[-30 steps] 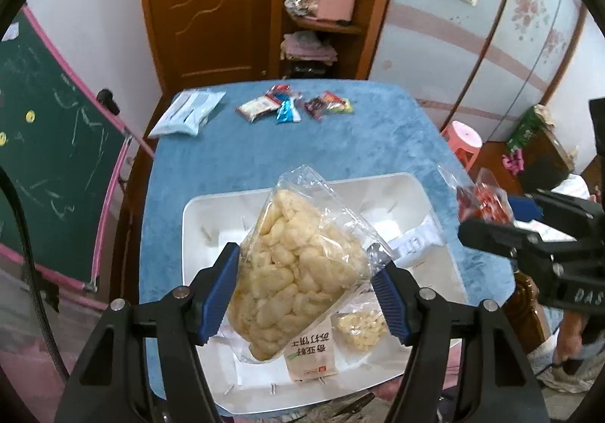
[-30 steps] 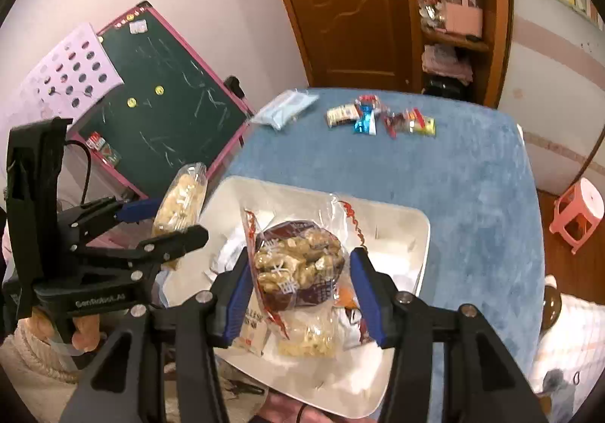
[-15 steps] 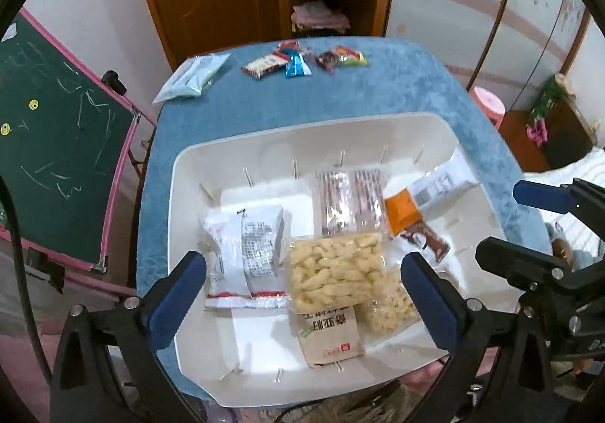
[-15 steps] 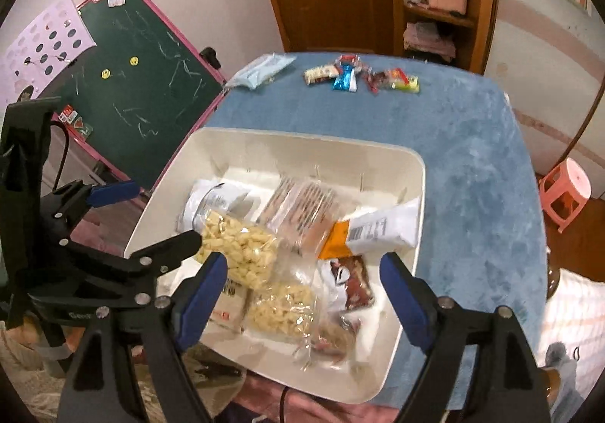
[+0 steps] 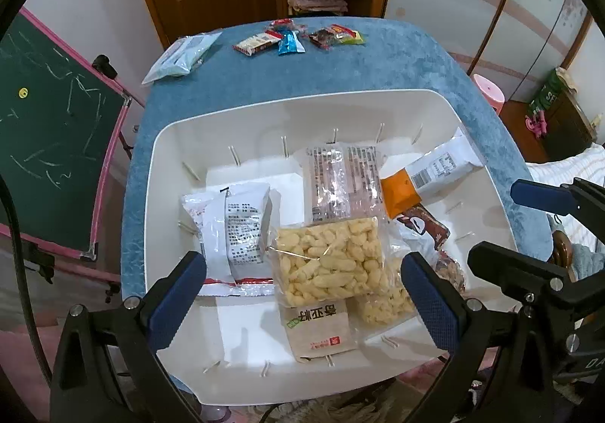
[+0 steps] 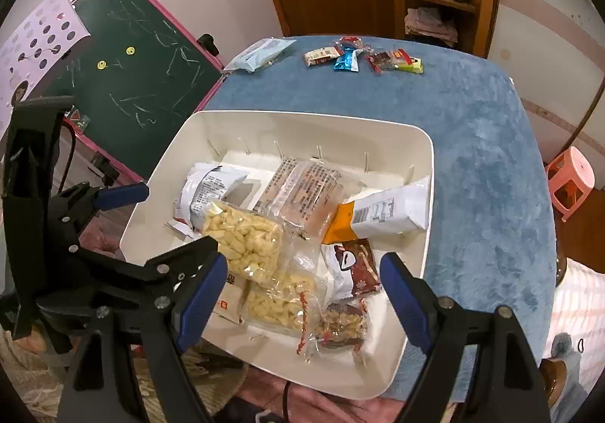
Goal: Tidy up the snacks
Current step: 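Lower both bags into the white tray and open both tools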
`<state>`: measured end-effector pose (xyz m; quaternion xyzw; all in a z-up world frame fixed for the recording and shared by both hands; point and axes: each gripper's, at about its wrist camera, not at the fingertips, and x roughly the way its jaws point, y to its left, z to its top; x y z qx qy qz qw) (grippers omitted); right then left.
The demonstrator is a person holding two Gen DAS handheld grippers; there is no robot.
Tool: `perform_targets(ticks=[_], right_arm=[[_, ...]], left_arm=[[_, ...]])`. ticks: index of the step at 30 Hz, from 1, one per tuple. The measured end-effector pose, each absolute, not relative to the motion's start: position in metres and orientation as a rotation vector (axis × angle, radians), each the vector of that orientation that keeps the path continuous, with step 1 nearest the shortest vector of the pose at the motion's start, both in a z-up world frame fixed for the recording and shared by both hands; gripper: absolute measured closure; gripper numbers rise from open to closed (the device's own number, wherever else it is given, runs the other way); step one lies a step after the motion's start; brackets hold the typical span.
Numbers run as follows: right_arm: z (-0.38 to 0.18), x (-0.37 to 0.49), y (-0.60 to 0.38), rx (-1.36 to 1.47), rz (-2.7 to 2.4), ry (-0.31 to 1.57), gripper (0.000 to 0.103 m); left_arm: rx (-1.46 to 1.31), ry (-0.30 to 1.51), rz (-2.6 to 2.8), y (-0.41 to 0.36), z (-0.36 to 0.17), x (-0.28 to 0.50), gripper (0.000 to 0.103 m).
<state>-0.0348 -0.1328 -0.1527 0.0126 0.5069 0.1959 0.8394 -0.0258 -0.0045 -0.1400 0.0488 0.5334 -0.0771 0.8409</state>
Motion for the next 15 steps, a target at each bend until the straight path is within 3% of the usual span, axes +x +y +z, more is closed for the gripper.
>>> perform_targets(ticks=[15], right_arm=[[-0.1612, -0.0250, -0.1294, 0.036, 0.419, 1.104, 0.019]], left_arm=[[0.102, 1.156, -0.158, -0.0021, -0.1507, -0.0152, 0.001]])
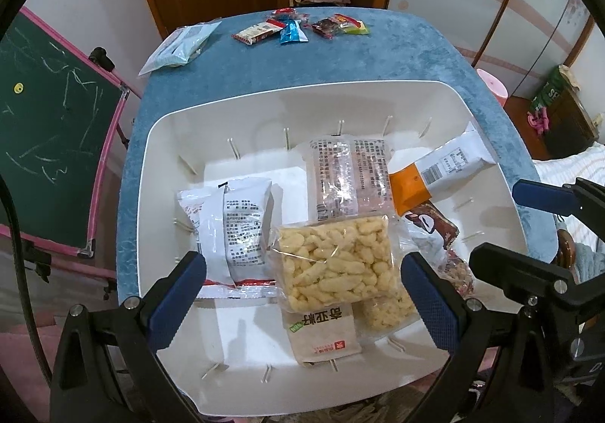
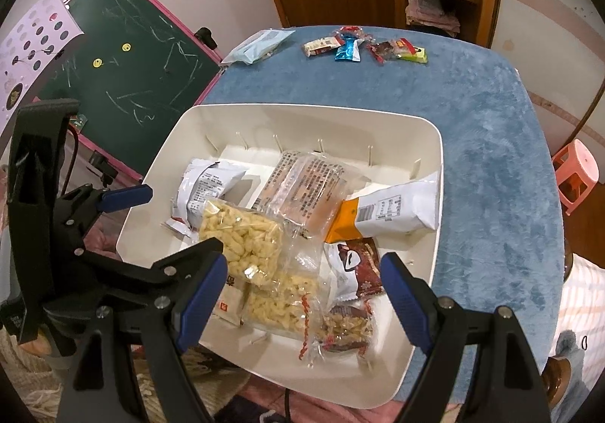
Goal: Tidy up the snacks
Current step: 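Lower both bags into the white tray and open both tools, then move both tools back over the remaining snacks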
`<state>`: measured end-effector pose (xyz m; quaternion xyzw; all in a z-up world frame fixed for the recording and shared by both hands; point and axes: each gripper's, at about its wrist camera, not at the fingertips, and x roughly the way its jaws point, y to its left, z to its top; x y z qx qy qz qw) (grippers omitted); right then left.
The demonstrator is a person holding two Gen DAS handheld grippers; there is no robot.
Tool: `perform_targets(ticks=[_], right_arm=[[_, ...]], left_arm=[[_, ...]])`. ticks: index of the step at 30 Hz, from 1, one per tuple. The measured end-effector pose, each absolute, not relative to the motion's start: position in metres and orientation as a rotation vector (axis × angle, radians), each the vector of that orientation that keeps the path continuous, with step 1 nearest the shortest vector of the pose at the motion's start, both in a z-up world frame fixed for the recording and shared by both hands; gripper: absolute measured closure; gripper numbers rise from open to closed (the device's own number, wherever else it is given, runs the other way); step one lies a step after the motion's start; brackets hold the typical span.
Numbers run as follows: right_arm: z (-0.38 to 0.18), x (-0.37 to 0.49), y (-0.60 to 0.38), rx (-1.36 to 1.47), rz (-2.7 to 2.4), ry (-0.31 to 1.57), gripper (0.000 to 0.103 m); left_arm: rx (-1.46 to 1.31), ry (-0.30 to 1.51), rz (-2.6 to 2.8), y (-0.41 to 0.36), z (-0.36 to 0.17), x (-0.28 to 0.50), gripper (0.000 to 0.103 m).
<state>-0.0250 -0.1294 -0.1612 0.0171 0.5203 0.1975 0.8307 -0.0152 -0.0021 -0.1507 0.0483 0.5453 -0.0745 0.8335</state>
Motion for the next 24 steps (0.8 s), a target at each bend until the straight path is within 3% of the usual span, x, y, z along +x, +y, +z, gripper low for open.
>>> perform_targets(ticks=[14, 24], right_arm=[[-0.137, 0.011, -0.133, 0.016, 0.353, 1.030, 0.019], [-0.044, 0.076, -0.129, -0.048, 0.328, 0.884, 0.019]], left_arm=[[0.201, 1.000, -0.055, 0.024, -0.098, 0.027, 0.001], [0.218, 0.900, 0.010, 0.080, -0.010, 0.105, 0.001]])
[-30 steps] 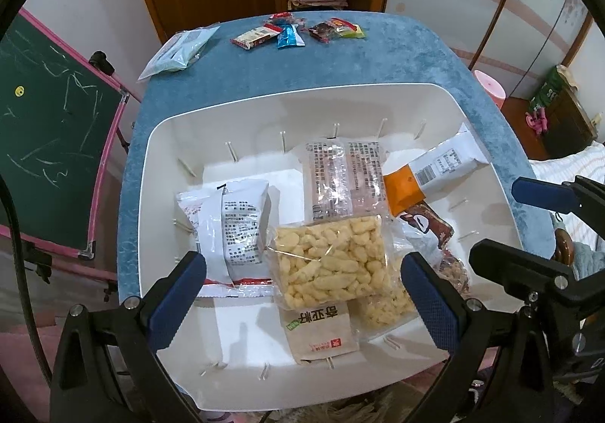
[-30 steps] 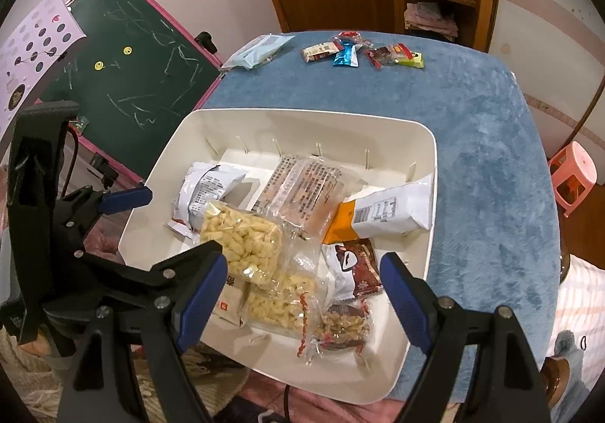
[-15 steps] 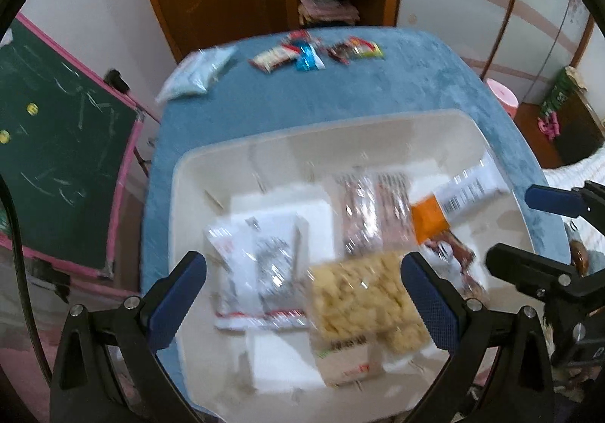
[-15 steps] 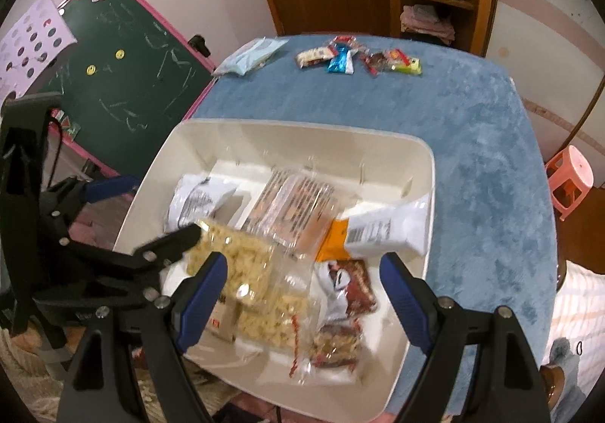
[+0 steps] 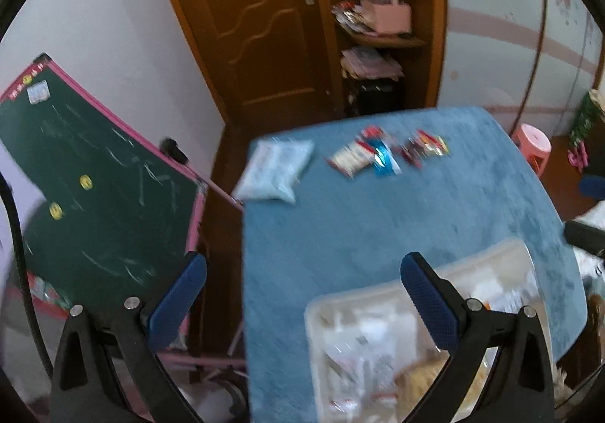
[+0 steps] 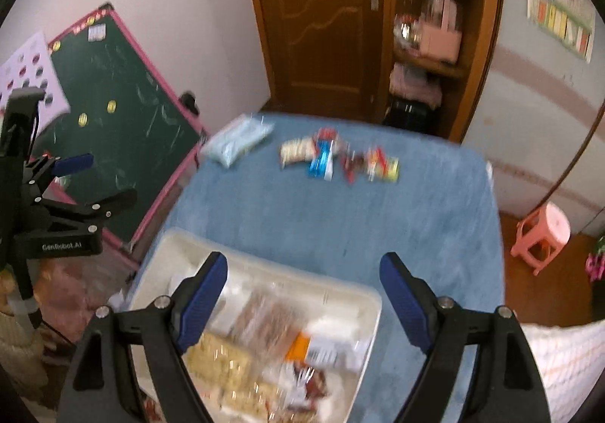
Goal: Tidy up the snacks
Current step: 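Move both tools back over the remaining snacks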
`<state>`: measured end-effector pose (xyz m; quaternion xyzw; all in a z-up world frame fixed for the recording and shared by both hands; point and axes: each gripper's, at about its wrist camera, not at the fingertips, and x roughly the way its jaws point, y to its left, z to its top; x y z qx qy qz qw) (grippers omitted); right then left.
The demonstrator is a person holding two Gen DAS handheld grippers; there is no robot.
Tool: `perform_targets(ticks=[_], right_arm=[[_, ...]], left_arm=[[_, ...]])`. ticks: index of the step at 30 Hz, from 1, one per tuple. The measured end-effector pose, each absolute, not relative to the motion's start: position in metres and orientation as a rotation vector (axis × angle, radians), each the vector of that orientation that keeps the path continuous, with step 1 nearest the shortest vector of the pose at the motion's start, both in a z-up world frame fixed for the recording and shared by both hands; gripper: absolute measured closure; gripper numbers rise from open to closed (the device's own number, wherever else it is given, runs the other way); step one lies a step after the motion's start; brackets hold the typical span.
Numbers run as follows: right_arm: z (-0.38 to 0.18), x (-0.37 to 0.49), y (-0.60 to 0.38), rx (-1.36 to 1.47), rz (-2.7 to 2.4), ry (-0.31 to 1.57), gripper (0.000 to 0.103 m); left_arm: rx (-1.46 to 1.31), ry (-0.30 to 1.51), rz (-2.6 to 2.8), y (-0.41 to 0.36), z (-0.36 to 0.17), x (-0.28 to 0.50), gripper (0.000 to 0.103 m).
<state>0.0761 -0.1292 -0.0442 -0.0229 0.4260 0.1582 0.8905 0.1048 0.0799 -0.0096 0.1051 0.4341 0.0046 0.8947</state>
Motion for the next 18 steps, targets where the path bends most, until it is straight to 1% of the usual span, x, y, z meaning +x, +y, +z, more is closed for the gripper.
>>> perform_targets(ticks=[5, 9, 13, 17, 18], right_arm=[[0.001, 0.128, -0.123, -0.045, 0.320, 0.826, 0.019], [0.015, 0.189, -0.104, -0.035, 0.332, 0.849, 0.019], [-0.001, 0.262, -0.083, -0.017, 0.313, 0.893, 0.020], [-0.046, 0.327, -0.062, -0.002, 0.294, 0.968, 0.020], [-0.057, 0.336, -0.057, 0.004, 0.295, 0.991, 0.023]], left_arm=[[0.202, 0.920, 0.023, 0.108, 0.015, 0.167, 0.001], [0.214, 1.000, 0.045, 0.126, 0.006, 0.231, 0.001], [0.267, 1.064, 0.063, 0.137, -0.020, 0.284, 0.001], [0.335, 1.142, 0.087, 0.148, -0.070, 0.337, 0.001], [0.342, 1.162, 0.086, 0.150, -0.084, 0.344, 0.001]])
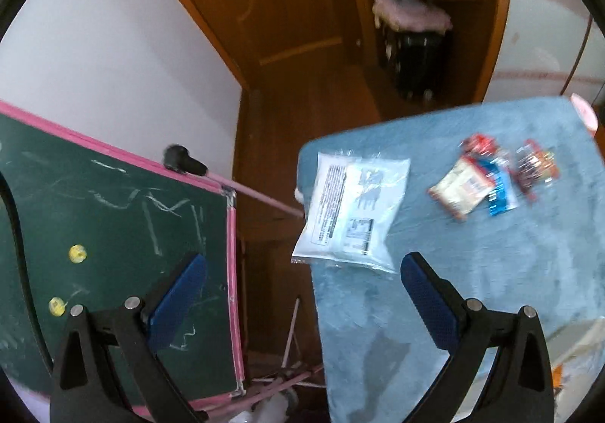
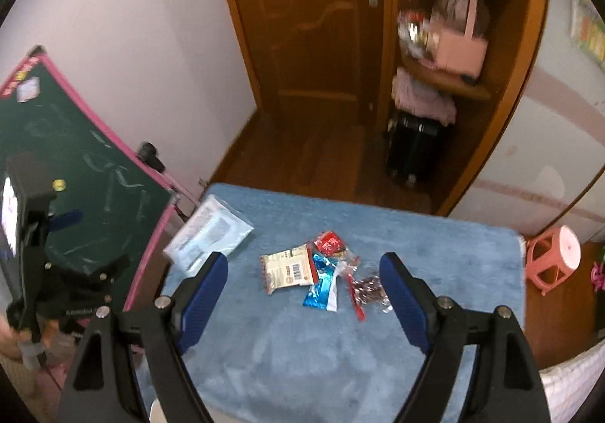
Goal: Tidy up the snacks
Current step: 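Move both tools back over the remaining snacks, then grasp the white printed bag with the left tool while the right tool grasps the cream biscuit pack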
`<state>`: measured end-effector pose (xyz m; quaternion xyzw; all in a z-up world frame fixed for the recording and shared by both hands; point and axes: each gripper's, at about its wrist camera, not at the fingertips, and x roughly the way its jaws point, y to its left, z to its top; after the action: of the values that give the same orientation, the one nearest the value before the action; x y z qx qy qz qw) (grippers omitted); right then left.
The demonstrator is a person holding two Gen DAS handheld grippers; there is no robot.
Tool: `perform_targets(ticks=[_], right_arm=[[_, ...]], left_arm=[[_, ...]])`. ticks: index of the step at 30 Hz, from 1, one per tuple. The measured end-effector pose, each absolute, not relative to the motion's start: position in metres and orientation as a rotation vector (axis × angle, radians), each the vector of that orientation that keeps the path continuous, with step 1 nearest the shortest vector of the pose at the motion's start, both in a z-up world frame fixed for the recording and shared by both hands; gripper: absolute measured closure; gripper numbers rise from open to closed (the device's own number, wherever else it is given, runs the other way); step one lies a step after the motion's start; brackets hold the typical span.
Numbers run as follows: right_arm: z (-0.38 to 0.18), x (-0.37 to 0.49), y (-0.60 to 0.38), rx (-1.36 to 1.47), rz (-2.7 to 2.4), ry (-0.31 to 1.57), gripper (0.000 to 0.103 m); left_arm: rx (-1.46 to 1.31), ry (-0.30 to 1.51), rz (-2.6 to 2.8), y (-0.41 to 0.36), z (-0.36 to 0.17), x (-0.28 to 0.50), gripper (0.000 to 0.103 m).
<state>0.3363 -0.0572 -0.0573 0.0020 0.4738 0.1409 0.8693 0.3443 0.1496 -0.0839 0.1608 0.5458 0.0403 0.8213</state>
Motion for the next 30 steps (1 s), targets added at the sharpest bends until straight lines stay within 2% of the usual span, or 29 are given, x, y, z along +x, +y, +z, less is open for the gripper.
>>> perform_targets(ticks=[3, 7, 12, 19, 30], right_arm=[[-0.106, 0.366, -0.041, 0.013, 0.318, 1.092, 0.036], [-0.165, 0.382, -0.018, -0.048, 0.348, 1.197, 0.037], [-0.207, 0.389, -0.002, -0.078, 0.387, 1.268, 0.037], [-0.230, 0.398, 0.007, -0.085, 0.411, 1.302, 0.037], [-0.254, 0.402, 0.034, -0.234, 0.418, 1.310, 0.035]], left_arm=[[0.352, 1.238, 0.073, 0.153, -0.130, 0.367, 0.001], [0.293, 1.314, 0.042, 0.155, -0.178, 0.385, 0.001], [0.224, 1.351, 0.004, 0.152, -0.216, 0.406, 0.001], [0.174, 1.377, -0.020, 0.152, -0.245, 0.427, 0.001], [0.191, 1.352, -0.023, 0.151, -0.258, 0.433, 0.000]])
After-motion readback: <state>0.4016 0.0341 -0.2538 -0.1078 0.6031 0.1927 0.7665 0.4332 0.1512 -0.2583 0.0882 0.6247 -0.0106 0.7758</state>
